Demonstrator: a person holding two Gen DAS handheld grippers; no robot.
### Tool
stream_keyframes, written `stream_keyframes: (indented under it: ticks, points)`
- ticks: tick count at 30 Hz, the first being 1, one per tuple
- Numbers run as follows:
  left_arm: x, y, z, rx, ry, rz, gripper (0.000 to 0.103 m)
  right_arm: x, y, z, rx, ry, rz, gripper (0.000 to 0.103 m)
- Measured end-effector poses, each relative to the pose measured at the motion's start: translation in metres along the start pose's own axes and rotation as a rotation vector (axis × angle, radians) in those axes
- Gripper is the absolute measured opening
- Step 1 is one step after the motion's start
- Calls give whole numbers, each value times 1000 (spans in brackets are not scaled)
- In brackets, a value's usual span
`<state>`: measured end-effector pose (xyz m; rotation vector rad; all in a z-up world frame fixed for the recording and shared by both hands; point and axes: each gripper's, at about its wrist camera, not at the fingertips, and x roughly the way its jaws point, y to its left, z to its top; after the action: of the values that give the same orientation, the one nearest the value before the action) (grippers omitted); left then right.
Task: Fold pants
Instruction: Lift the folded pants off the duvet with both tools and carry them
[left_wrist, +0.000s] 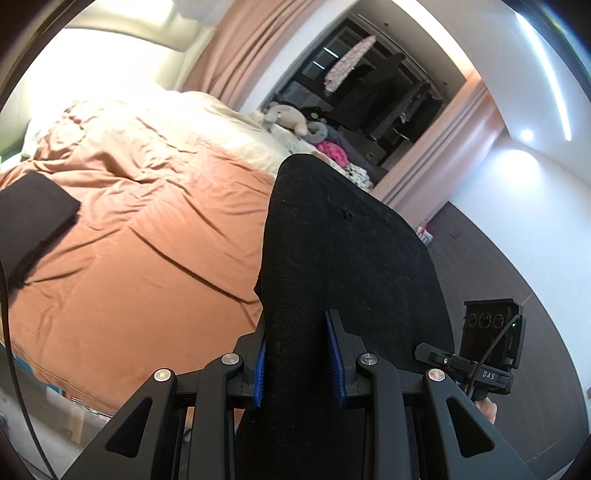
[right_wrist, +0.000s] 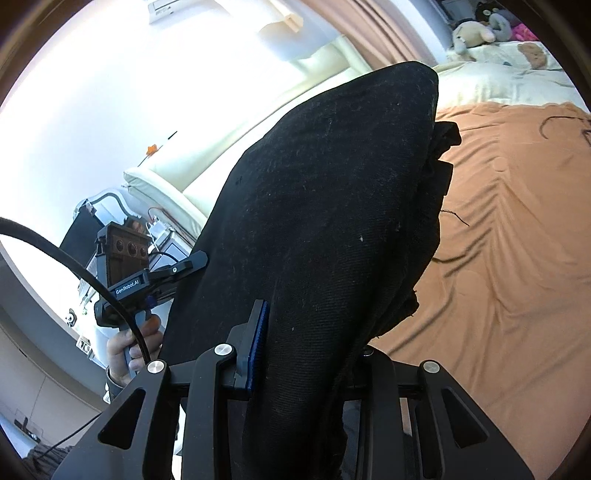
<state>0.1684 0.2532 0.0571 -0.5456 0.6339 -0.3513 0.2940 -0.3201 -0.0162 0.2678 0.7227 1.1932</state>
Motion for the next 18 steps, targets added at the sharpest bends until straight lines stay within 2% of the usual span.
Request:
stream_keyframes:
  ticks: [8,18]
  points:
    - [-23,61,30,-45,-29,49,29,73,14,26,-33,39,35,26]
    - [-53,146,58,-97,-63,125,29,158,41,40,-79,90,71,26]
